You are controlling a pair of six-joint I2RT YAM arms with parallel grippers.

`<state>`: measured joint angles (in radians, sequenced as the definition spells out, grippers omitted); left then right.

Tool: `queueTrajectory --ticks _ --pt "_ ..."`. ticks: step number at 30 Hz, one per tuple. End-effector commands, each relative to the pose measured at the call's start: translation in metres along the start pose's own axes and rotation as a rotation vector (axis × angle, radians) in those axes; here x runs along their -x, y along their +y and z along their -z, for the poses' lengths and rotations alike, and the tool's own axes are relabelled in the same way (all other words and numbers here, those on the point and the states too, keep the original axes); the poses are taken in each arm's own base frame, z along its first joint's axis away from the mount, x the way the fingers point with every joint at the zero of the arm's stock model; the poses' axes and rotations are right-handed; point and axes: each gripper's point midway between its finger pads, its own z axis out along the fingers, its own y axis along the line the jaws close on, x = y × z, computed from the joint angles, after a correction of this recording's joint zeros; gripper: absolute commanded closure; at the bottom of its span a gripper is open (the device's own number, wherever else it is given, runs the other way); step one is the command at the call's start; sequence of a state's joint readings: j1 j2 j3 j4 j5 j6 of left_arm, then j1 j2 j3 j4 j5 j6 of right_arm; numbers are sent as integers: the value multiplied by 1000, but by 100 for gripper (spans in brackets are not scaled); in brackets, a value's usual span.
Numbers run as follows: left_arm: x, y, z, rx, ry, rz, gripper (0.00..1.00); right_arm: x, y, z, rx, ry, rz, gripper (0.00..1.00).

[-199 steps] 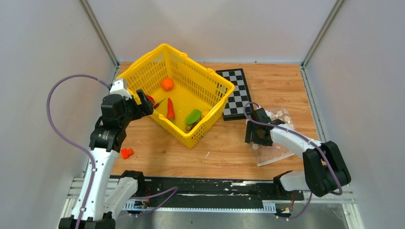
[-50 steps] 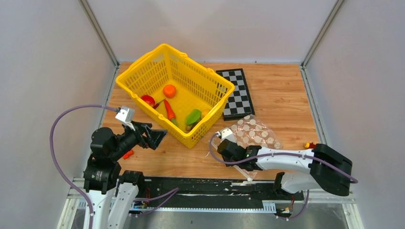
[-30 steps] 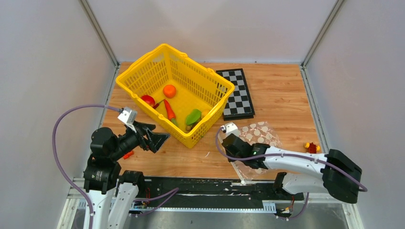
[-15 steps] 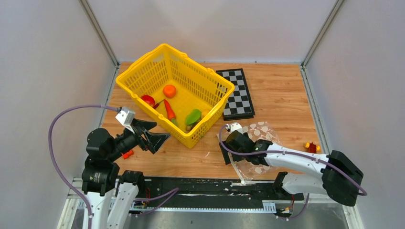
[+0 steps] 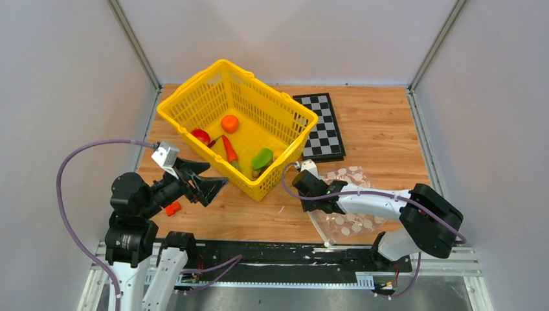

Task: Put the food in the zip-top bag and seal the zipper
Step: Pick up the zipper food storage bag at the center of the board.

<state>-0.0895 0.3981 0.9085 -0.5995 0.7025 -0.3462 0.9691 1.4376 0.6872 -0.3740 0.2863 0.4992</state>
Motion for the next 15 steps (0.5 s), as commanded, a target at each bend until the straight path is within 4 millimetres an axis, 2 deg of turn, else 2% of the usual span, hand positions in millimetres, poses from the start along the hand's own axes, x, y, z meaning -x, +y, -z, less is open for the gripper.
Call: queueTrajectory --ticks 1,4,5,9,12,15 --pt "3 -2 3 0 8 -34 5 -27 -8 -17 9 96 -54 83" --pt "8 -7 2 -25 0 -32 4 -27 -6 -21 49 86 -101 98" --pt "7 -9 -1 -54 8 -22 5 -26 -4 -22 63 81 -114 100" --pt "4 -7 -3 -54 25 -38 6 -13 6 -16 127 32 -140 100" --pt "3 -14 -7 -102 16 -17 7 3 14 -3 188 -45 -176 100" --pt "-9 -14 -15 -114 50 -6 7 20 15 18 233 -130 -210 100"
